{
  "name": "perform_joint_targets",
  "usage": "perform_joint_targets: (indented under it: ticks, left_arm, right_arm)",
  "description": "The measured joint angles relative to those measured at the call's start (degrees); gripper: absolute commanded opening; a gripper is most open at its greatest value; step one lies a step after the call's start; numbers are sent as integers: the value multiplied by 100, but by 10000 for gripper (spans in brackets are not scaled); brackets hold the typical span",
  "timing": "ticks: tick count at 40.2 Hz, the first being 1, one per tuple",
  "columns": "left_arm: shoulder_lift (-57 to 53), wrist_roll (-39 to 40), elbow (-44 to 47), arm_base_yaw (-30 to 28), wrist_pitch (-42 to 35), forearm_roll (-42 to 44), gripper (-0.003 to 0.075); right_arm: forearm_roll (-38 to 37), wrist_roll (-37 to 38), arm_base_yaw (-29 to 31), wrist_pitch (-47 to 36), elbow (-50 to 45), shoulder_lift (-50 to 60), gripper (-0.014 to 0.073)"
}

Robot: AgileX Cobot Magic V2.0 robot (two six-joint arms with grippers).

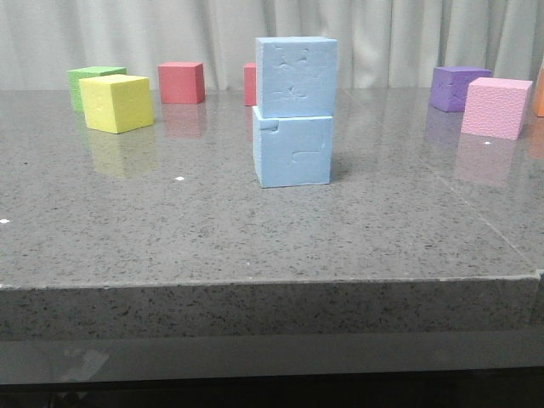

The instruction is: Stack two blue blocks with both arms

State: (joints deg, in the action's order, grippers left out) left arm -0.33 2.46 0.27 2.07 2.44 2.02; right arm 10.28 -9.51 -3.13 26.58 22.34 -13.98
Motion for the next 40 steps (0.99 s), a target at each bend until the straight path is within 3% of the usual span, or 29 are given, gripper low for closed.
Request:
perform_joint_targets:
  ticks: [6,11,31,40]
  left_arm:
    - [0,0,0,0,0,0,-19]
    - [0,0,0,0,0,0,-19]
    - [0,-10,0,0,-11,0,-19]
    - [0,-10,0,0,-11,0,-19]
  right_arm:
    - [0,0,41,-1362,-1508,857,-37]
    - [0,0,66,-1935,-2262,1377,-37]
    - [71,0,150,-2346,-2376,1454,-37]
    - [-501,825,150,-2414,-2380,1454,-37]
